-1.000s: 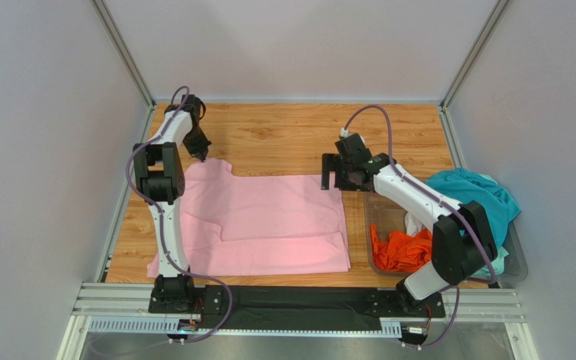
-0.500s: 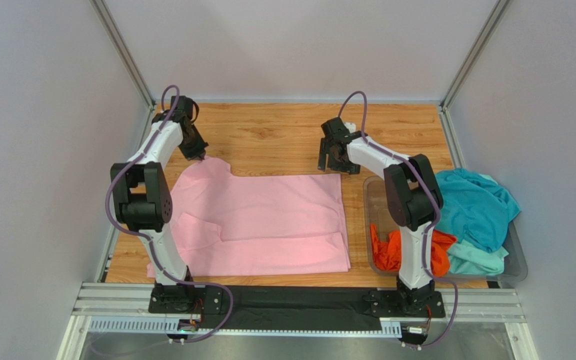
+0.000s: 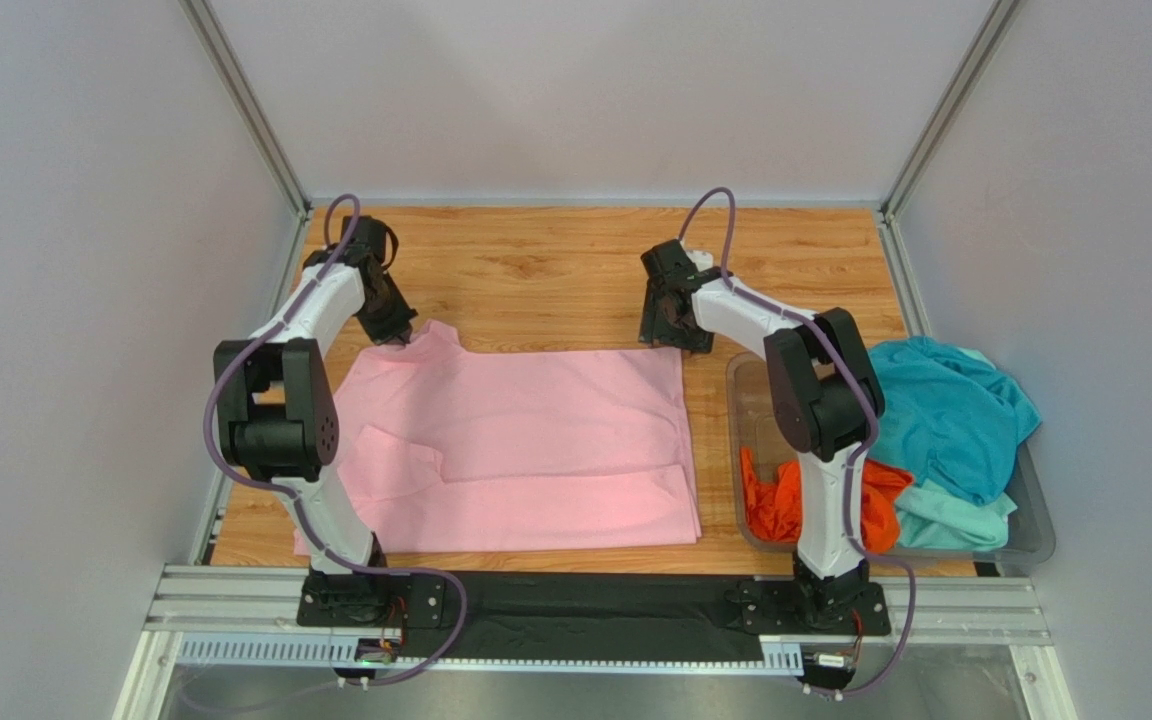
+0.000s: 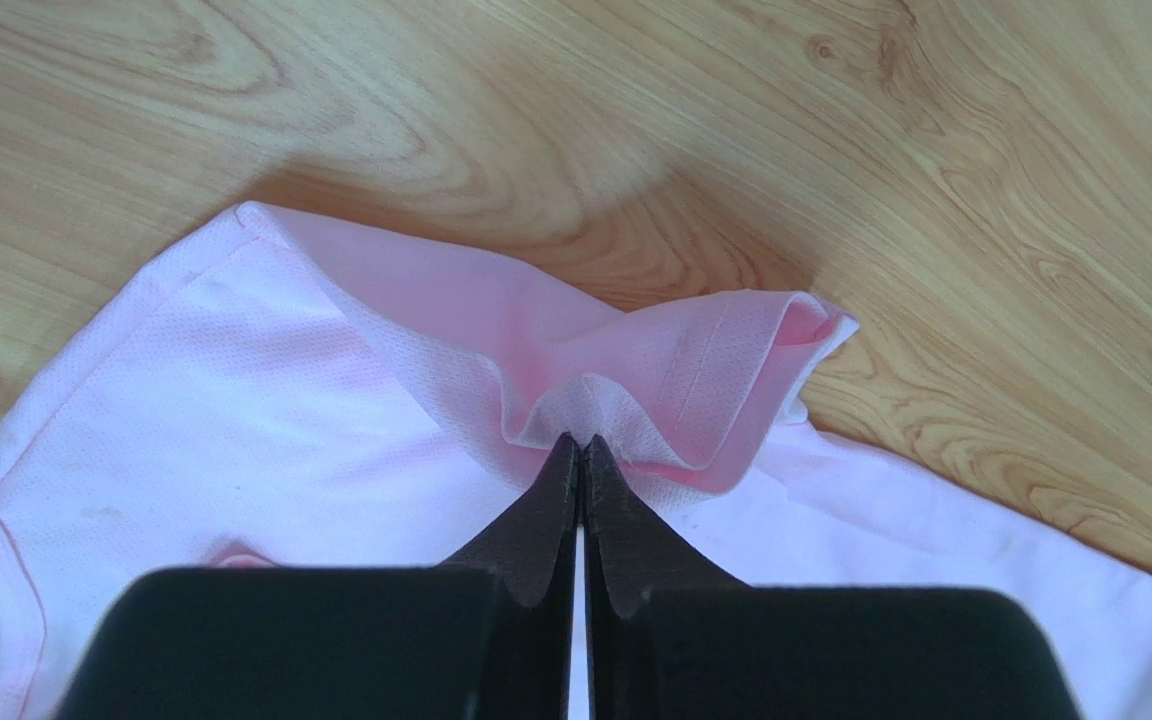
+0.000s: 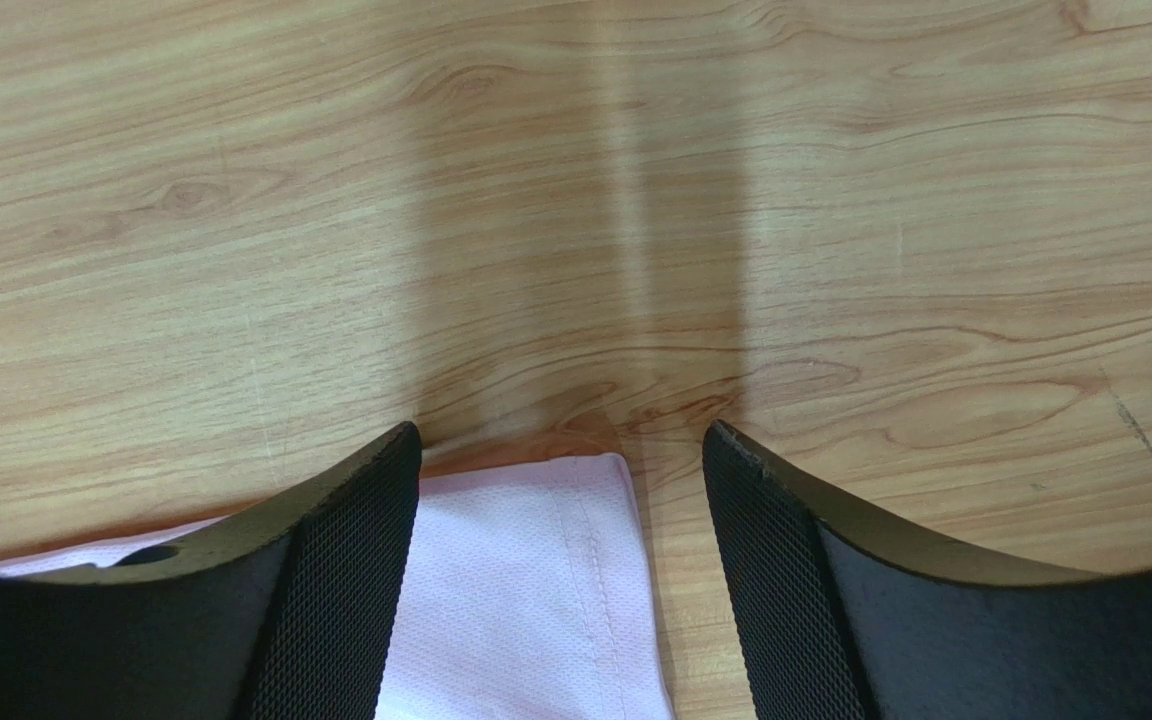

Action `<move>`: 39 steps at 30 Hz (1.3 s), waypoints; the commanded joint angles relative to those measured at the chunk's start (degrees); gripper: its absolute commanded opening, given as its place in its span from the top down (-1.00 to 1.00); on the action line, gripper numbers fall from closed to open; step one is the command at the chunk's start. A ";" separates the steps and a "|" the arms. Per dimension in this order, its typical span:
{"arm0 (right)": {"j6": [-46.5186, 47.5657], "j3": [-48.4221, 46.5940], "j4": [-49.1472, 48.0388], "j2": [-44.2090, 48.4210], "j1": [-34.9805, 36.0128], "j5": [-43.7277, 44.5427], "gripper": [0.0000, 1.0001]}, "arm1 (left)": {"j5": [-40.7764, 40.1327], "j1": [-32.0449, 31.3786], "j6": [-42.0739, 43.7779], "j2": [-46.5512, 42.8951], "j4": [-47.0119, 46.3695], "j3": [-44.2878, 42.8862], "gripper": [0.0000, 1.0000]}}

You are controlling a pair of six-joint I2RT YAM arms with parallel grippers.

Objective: Fold and stack the t-shirts
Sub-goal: Fold the tshirt

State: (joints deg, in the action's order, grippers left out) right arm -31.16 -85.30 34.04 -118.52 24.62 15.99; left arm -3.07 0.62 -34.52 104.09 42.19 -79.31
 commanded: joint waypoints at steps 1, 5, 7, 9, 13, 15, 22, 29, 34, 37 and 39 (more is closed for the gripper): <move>-2.24 -0.48 -1.61 -1.27 0.25 1.94 -0.41 | 0.52 -0.27 -0.28 -4.07 -2.29 1.25 1.00; -3.82 -1.28 -1.17 -1.89 0.43 1.06 -0.26 | 0.08 -0.18 -0.19 -4.51 -2.29 2.05 1.00; -4.09 -0.31 -0.91 -1.45 0.69 1.50 -0.15 | -0.09 -0.18 -0.28 -4.69 -2.29 2.23 1.00; -4.35 0.39 -0.56 -1.01 0.95 1.85 -0.04 | 0.08 -0.18 -0.28 -4.78 -2.29 2.23 1.00; -4.88 2.15 -0.47 0.30 1.31 3.43 0.49 | 1.14 -0.18 -0.46 -5.13 -2.38 2.23 1.00; -4.27 1.98 -0.47 0.31 1.31 3.52 0.65 | 0.79 -0.27 -0.54 -5.74 -2.29 2.58 1.00; -1.37 2.85 -0.64 4.52 2.97 5.71 1.00 | 0.00 -0.18 -0.81 -10.04 -2.12 5.65 1.00; 0.66 10.58 -1.43 14.71 6.66 10.02 1.00 | -1.49 -0.18 -1.77 -19.61 -1.59 12.24 1.00; -0.74 17.69 0.23 22.71 11.06 14.85 1.00 | -4.39 -0.18 -3.62 -27.53 -0.63 19.97 1.00; -1.71 20.78 0.94 27.63 12.82 15.65 1.00 | -5.54 -0.18 -5.29 -33.15 0.60 23.84 1.00; -2.24 23.94 1.03 31.31 13.52 15.48 1.00 | -6.42 -0.18 -7.30 -37.63 1.39 26.55 1.00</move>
State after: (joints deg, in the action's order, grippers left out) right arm -31.77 -64.14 34.39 -92.07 37.47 28.01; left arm -6.90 0.60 -38.44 71.59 42.17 -54.98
